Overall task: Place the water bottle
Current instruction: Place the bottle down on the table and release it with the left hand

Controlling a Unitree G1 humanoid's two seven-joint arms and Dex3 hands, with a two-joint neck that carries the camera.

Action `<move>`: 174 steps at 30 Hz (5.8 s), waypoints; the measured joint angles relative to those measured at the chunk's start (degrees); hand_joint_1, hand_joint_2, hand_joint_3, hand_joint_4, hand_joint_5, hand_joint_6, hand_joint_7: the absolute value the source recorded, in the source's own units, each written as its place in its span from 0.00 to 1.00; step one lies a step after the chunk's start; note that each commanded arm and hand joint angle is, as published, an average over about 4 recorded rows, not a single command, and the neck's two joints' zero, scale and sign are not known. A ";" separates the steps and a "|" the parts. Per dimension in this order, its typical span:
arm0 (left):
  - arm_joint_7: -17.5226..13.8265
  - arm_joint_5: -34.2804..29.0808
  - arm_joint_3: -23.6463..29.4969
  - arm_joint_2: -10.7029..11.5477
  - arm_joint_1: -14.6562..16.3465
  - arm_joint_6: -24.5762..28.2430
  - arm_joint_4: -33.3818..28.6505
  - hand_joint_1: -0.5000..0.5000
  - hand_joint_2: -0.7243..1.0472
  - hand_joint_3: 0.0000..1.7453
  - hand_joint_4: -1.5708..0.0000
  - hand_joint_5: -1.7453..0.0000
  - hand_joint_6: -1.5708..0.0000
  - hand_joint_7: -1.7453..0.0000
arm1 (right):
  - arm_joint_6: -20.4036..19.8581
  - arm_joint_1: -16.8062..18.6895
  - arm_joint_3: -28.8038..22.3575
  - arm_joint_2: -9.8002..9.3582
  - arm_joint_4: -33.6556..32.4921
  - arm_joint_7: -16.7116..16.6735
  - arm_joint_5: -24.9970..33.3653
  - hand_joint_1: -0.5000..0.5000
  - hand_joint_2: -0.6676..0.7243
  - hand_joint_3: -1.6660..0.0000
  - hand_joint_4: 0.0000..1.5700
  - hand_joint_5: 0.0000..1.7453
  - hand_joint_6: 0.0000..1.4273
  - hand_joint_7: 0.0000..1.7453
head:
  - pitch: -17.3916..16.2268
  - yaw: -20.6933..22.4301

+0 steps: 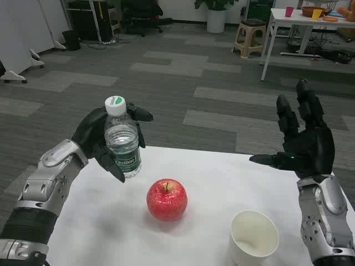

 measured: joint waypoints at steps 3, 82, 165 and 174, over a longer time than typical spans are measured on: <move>-0.61 1.80 -1.10 0.16 0.23 0.25 -0.98 0.20 0.30 0.04 0.00 0.00 0.18 0.64 | -0.49 0.87 1.04 0.03 -0.52 0.03 -0.14 0.04 0.32 1.00 0.00 0.00 0.00 0.00 | -0.89 -0.79; -1.96 8.89 -1.57 -1.20 -3.48 -22.83 30.20 0.18 0.40 0.00 0.00 0.00 0.19 0.72 | -0.69 -1.48 2.36 0.99 2.42 -0.46 -2.17 0.04 0.32 1.00 0.00 0.00 0.00 0.00 | -1.44 1.35; 9.21 10.31 0.41 -1.26 2.78 -25.86 28.01 0.00 0.63 0.05 1.00 0.50 1.00 1.00 | -0.74 -1.52 2.92 1.11 2.52 -0.49 -2.17 0.04 0.32 0.99 0.00 0.00 0.00 0.00 | -2.10 2.37; 10.41 12.51 1.06 -1.27 3.08 -25.57 25.54 0.00 0.55 0.05 1.00 0.59 1.00 1.00 | -0.74 -1.52 2.99 1.11 2.52 -0.49 -2.17 0.04 0.32 1.00 0.00 0.00 0.00 0.00 | -2.12 2.28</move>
